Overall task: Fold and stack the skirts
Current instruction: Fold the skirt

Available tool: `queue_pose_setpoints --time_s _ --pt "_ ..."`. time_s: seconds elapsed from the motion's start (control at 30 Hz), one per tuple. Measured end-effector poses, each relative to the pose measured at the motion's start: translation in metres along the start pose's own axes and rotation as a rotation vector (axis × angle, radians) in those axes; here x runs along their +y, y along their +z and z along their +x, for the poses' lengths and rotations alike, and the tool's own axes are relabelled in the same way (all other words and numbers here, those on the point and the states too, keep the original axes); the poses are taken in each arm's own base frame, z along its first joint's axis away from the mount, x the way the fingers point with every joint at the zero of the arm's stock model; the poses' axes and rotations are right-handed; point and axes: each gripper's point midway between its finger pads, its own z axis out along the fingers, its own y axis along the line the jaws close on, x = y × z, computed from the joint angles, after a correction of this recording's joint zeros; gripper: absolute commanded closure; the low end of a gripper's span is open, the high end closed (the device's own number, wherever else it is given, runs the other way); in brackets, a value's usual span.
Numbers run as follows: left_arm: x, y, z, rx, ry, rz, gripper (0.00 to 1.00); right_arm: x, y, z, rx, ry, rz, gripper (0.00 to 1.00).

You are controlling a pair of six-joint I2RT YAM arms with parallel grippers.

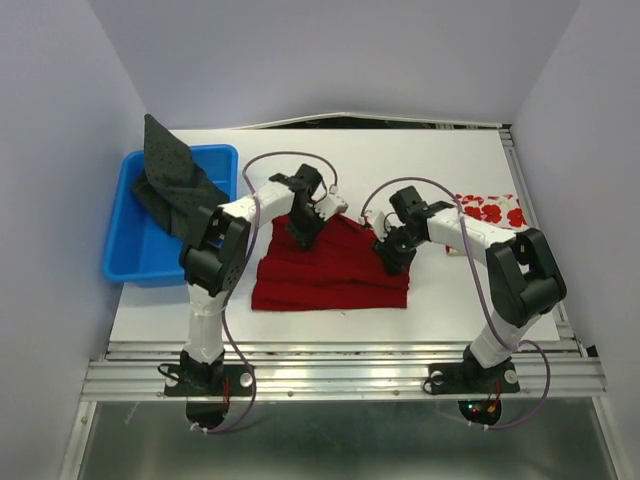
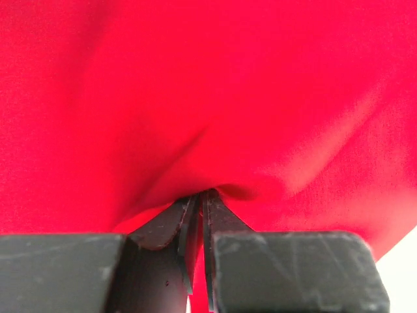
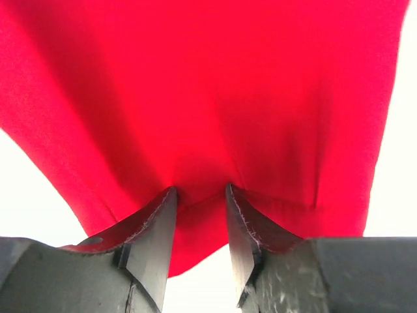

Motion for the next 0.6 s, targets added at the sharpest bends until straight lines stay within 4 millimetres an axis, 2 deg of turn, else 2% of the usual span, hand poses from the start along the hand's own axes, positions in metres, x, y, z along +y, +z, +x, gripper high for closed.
queue_pose_setpoints --time_s 0.03,0.17,0.23,0.33,0.4,0.43,0.5,0.53,0.6 --pt "0.010 0.002 -0.016 -0.011 -0.005 -0.006 0.84 0.002 -0.001 0.003 0.007 0.003 -0.003 0.59" --pt "0.058 0.014 -0.094 -0.142 -0.017 -0.060 0.61 0.025 -0.010 0.023 0.051 0.035 -0.057 0.54" --pt "0.078 0.014 -0.127 -0.227 -0.025 -0.077 0.56 0.037 -0.013 0.025 0.059 0.051 -0.097 0.52" --pt "0.103 0.001 -0.155 -0.331 -0.074 -0.090 0.51 0.064 -0.017 0.023 0.060 0.096 -0.192 0.48" --pt "0.115 -0.019 -0.158 -0.389 -0.122 -0.085 0.50 0.072 -0.021 0.016 0.060 0.138 -0.216 0.48" --pt "0.120 -0.035 -0.156 -0.435 -0.165 -0.076 0.51 0.073 -0.024 0.010 0.055 0.151 -0.219 0.48" --pt "0.128 -0.071 -0.146 -0.513 -0.235 -0.077 0.53 0.066 -0.033 -0.017 0.007 0.181 -0.196 0.48" --pt "0.123 -0.090 -0.135 -0.546 -0.273 -0.069 0.54 0.062 -0.036 -0.028 -0.013 0.191 -0.185 0.48" --pt "0.113 -0.136 -0.107 -0.618 -0.356 -0.073 0.64 0.050 -0.047 -0.062 -0.091 0.209 -0.150 0.46"
